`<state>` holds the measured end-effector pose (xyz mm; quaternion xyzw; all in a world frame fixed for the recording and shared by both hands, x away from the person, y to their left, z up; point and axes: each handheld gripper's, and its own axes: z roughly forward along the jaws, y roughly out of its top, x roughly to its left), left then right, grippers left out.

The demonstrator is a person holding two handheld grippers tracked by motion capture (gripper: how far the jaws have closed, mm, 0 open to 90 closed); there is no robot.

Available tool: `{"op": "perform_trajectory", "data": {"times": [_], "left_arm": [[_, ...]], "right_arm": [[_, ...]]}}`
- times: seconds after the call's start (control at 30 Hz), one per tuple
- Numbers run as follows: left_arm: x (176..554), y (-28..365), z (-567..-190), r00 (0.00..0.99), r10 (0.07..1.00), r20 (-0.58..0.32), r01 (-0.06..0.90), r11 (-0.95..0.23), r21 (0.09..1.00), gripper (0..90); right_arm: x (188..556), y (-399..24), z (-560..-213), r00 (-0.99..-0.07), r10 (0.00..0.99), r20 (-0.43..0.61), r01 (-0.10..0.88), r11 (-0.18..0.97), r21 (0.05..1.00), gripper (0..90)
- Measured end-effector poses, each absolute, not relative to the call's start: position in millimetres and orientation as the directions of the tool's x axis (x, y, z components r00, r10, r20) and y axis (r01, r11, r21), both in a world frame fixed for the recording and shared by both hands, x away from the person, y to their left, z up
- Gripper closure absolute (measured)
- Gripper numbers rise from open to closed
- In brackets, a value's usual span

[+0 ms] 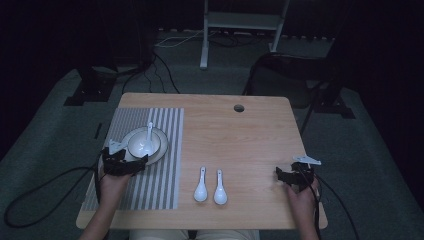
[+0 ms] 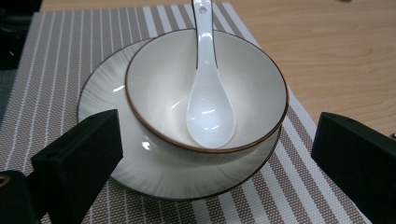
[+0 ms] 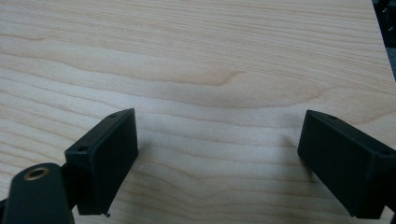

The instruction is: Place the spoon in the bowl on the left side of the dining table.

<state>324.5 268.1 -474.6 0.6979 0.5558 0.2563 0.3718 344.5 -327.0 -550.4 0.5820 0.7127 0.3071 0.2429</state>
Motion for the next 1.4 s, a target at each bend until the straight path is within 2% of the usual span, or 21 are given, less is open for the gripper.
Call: {"op": "perform_trajectory", "data": {"times": [0.2,0.8,1.4], "left_arm": [[311.3,277.4,-480.8,0.235,0.972,-0.015,0.569,-0.125,0.813,2.2],[271.5,292.0,-507.5,0.271,0.962,-0.032,0.578,-0.136,0.805,2.2],[235.7,320.0,-527.7,0.197,0.98,-0.019,0.591,-0.103,0.8,2.5]], "right_arm": [[344.4,-327.0,-550.4,-0.204,0.979,0.012,0.681,0.133,0.72,11.4],[344.4,-326.9,-550.3,-0.203,0.979,0.013,0.681,0.132,0.72,11.5],[344.4,-326.9,-550.3,-0.203,0.979,0.013,0.682,0.132,0.72,11.5]]}}
